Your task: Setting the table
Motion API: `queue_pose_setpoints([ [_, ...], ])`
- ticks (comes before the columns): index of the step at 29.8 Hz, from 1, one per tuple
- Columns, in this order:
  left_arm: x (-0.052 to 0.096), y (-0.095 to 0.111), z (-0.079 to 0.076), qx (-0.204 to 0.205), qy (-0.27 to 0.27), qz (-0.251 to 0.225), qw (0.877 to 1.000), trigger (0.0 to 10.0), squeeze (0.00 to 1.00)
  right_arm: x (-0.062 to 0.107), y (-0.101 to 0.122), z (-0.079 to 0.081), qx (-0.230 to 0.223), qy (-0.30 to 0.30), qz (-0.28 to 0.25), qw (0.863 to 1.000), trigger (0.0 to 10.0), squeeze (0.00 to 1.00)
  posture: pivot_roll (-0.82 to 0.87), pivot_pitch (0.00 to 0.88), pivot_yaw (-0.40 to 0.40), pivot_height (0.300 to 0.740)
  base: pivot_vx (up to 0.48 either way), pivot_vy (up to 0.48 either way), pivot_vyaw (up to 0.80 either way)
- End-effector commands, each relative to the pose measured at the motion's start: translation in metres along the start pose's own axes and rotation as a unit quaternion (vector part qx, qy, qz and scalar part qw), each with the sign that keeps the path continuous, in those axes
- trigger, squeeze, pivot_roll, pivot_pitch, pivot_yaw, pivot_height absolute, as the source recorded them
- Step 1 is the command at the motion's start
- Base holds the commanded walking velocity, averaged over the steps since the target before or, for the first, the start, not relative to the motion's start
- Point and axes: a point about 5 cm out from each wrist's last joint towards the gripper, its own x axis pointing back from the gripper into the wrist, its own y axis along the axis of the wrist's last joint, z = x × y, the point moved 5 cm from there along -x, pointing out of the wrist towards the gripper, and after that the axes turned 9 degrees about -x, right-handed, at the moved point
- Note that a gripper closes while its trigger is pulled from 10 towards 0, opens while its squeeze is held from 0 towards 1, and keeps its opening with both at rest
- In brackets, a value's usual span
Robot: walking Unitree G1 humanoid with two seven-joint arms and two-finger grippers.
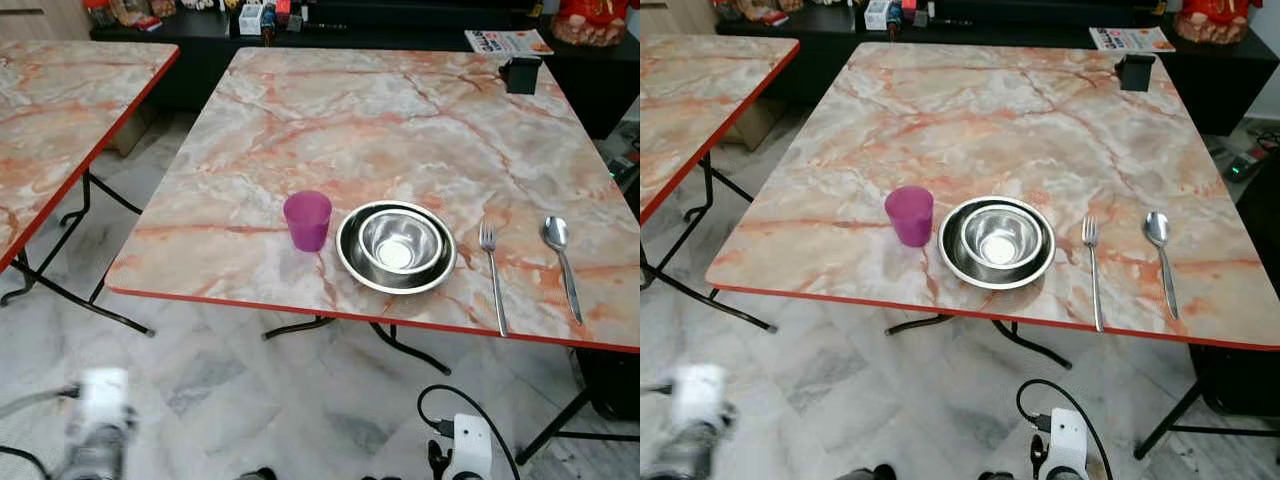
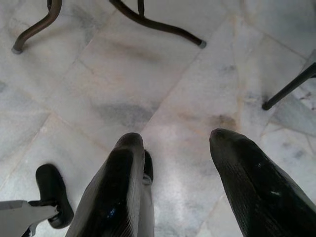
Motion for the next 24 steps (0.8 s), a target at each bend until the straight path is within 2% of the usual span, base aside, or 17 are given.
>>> queue_pose_setpoints([
  [1,0.003,-0.015,-0.015,-0.014,-0.032,0.016,0.999,10.0,0.00,0.000,-0.004,-0.002,0.001,-0.002,0.010,1.000,10.0,0.00,0.03,0.136,-0.007,0.740,0.000,0.000,0.00],
  [2,0.005,-0.020,-0.028,-0.022,-0.047,0.023,0.998,10.0,0.00,0.000,-0.003,-0.003,0.002,-0.002,0.009,1.000,10.0,0.00,0.03,0.136,-0.010,0.740,0.000,0.000,0.00],
  [3,0.006,-0.021,-0.033,-0.023,-0.053,0.026,0.998,10.0,0.00,0.000,-0.002,-0.003,0.003,-0.002,0.009,1.000,10.0,0.00,0.03,0.136,-0.011,0.740,0.000,0.000,0.00],
  [4,0.006,-0.021,-0.033,-0.023,-0.053,0.026,0.998,10.0,0.00,0.000,-0.002,-0.003,0.003,-0.002,0.009,1.000,10.0,0.00,0.03,0.136,-0.011,0.740,0.000,0.000,0.00],
  [5,0.008,-0.026,-0.041,-0.026,-0.063,0.033,0.997,10.0,0.00,0.000,-0.002,-0.003,0.007,-0.001,0.010,1.000,10.0,0.00,0.03,0.138,-0.014,0.740,0.000,0.000,0.00],
  [11,0.011,-0.031,-0.058,-0.033,-0.094,0.041,0.994,10.0,0.00,0.000,-0.002,-0.003,0.007,0.000,0.011,1.000,10.0,0.00,0.02,0.139,-0.012,0.740,0.000,0.000,0.00],
  [14,0.011,-0.031,-0.059,-0.039,-0.095,0.041,0.994,10.0,0.00,0.000,-0.004,-0.003,0.006,0.000,0.012,1.000,10.0,0.00,0.01,0.136,-0.009,0.740,0.000,0.096,0.00],
  [20,0.010,-0.028,-0.056,-0.035,-0.088,0.039,0.995,10.0,0.00,0.001,-0.007,-0.004,0.005,-0.002,0.016,1.000,10.0,0.00,0.01,0.135,-0.008,0.740,0.000,0.427,0.00],
  [24,0.009,-0.029,-0.049,-0.036,-0.076,0.042,0.996,10.0,0.00,0.001,-0.007,-0.003,-0.004,-0.001,0.018,1.000,10.0,0.00,0.02,0.137,-0.006,0.740,0.000,0.476,0.00],
])
